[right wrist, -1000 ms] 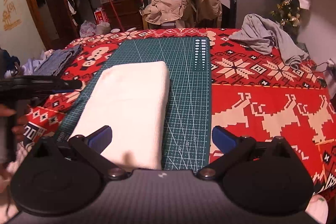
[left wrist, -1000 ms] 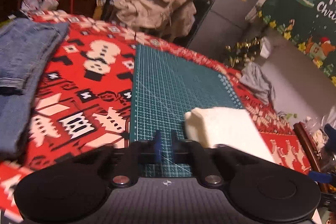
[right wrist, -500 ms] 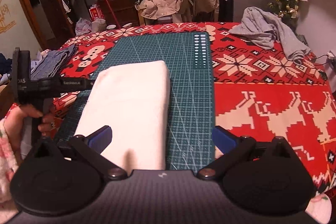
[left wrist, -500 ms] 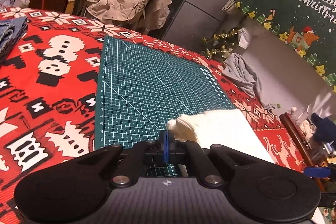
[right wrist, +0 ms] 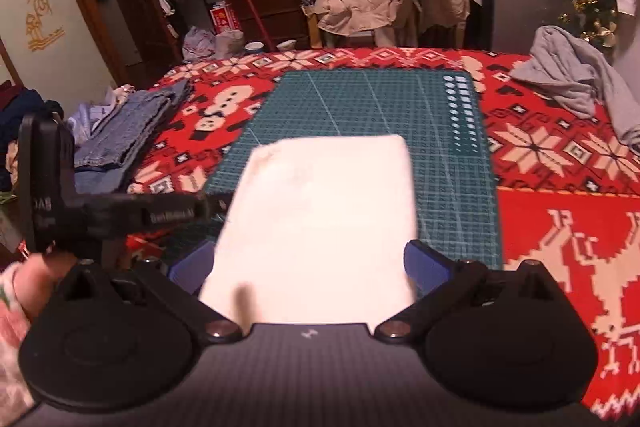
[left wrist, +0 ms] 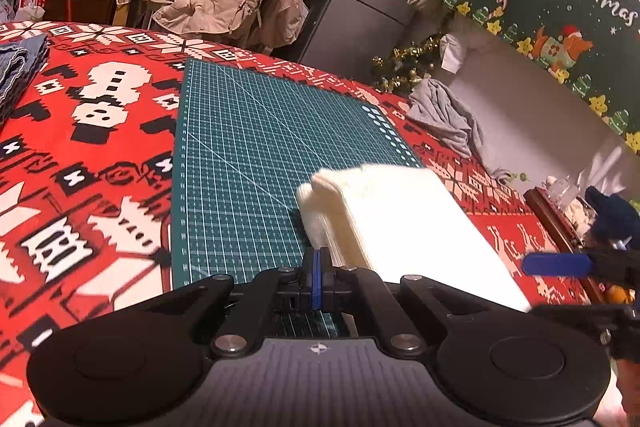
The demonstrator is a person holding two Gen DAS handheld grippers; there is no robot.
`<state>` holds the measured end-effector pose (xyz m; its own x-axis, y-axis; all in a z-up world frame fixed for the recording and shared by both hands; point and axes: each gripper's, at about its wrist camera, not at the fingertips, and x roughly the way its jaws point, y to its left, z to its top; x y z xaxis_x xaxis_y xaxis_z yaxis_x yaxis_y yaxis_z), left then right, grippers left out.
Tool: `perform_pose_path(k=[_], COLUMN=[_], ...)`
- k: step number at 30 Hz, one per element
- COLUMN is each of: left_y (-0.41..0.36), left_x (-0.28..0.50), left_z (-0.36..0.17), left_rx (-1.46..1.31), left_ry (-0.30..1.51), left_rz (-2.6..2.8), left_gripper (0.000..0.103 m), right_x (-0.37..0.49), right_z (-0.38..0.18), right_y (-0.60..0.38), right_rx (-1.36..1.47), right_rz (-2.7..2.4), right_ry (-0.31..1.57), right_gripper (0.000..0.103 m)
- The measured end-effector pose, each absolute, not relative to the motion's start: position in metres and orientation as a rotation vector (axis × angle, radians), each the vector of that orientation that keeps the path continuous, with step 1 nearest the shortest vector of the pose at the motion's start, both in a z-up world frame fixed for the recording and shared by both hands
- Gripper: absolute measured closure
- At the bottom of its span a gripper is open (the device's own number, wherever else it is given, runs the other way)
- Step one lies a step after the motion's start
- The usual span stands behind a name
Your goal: Fold clothes
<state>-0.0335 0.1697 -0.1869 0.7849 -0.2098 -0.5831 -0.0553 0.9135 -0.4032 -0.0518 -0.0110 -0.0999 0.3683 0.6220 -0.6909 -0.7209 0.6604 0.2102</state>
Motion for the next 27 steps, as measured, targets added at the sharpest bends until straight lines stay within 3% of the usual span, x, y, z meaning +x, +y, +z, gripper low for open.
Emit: perform_pose_path(k=[9,17,27], left_y=[0.157,0.140,0.131], left_x=[-0.049,-0.059,-0.070], left_z=[-0.183,-0.177,-0.175], left_rx=[-0.355,-0.236,-0.182], left_ry=[0.673,0.664,0.718], left_rz=[-0.099,-0.116,-0.158], left_gripper=[0.103,0.103,0.103], right_x=[-0.045,-0.043,-0.044], right_z=[-0.111,-0.117,-0.117], right_y=[0.006,0.009,0.007], right_rx=[-0.142,-0.161,-0.138], right_rz=[0.867,0.864,0.876], right_ry=[0.832,0.843,0.853], right_gripper=[0.002,0.012,0.012])
